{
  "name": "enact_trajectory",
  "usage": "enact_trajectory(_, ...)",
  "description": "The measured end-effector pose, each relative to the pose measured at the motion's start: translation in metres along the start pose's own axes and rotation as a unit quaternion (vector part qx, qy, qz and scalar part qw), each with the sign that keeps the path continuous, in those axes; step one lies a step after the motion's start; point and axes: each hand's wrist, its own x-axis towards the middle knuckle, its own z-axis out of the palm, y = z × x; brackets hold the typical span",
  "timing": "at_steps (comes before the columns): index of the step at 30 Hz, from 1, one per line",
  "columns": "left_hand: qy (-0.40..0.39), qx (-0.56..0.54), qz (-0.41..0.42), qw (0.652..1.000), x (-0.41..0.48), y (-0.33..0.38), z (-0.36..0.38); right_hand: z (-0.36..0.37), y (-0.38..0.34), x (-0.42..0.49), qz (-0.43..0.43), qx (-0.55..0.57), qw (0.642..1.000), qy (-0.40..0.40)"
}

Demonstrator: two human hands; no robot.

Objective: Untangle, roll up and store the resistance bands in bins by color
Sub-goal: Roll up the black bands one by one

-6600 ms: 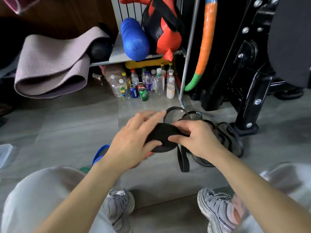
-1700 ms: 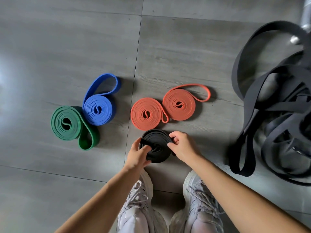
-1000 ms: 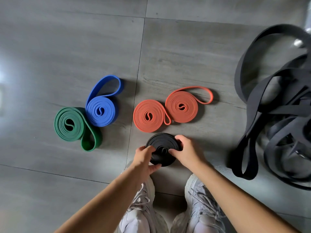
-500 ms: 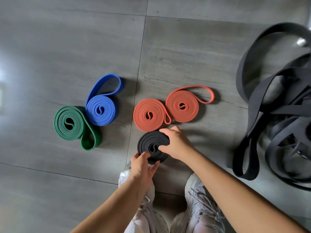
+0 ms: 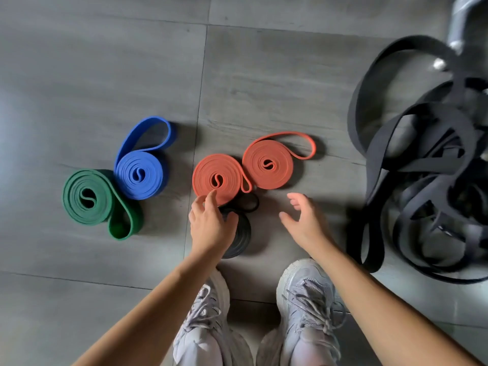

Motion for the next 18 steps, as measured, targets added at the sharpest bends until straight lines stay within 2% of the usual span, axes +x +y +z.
enact_trajectory(2, -0.037, 0.042, 0.04, 0.998, 0.001, 0.007, 0.008, -0.018, 0.016, 0.0, -0.002, -0.026, 0.994, 0.107)
enact_trajectory(4, -0.06, 0.063, 0.049, 0.995, 0.001, 0.012, 0.012, -0.039, 0.03, -0.002, 0.019, -0.083, 0.973, 0.214)
enact_trajectory(6, -0.06, 0.063, 0.044, 0.995, 0.001, 0.017, 0.009, -0.057, 0.042, -0.008, 0.104, -0.132, 0.953, 0.253)
enact_trajectory(7, -0.057, 0.059, 0.038, 0.996, 0.001, 0.019, 0.005, -0.063, 0.049, -0.012, 0.167, -0.151, 0.946, 0.235)
enact_trajectory(9, -0.059, 0.051, 0.02, 0.997, -0.003, 0.027, -0.003, -0.071, 0.063, -0.024, 0.264, -0.177, 0.937, 0.148)
enact_trajectory(12, -0.077, 0.024, 0.016, 0.997, -0.018, 0.044, -0.023, -0.083, 0.073, -0.041, 0.298, -0.13, 0.944, 0.053)
enact_trajectory(15, -0.092, 0.036, 0.095, 0.991, -0.038, 0.068, -0.051, -0.106, 0.058, -0.052, 0.263, -0.02, 0.962, 0.066)
enact_trajectory(18, -0.124, 0.049, 0.156, 0.979, -0.065, 0.104, -0.084, -0.141, 0.023, -0.065, 0.243, 0.136, 0.953, 0.117)
